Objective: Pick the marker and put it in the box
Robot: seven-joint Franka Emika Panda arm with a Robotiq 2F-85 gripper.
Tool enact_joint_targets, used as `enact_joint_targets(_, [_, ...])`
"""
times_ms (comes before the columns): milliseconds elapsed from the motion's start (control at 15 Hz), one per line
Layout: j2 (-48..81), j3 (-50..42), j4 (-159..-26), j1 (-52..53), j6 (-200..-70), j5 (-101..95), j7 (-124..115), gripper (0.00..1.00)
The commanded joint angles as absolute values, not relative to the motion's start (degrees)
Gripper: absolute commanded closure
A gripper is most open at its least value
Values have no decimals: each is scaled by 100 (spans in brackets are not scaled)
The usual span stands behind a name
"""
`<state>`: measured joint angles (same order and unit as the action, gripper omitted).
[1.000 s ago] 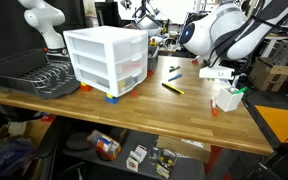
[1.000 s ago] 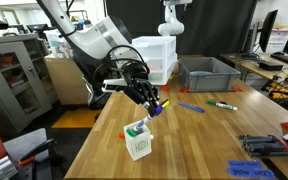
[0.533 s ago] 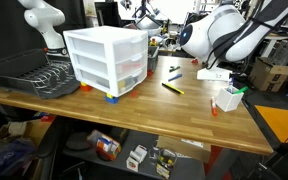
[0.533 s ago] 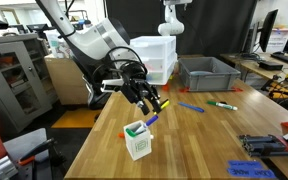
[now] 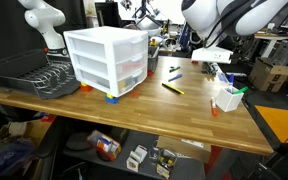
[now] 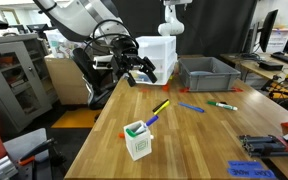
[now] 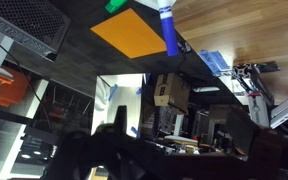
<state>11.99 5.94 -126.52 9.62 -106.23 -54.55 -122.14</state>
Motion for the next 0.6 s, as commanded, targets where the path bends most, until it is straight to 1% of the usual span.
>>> enact_joint_targets(0, [1029,641,-12750,949,-10652,-5411,-12174,0])
enact_joint_targets(533, [966,623,-12921,898,-10835,-5407,-12171,0])
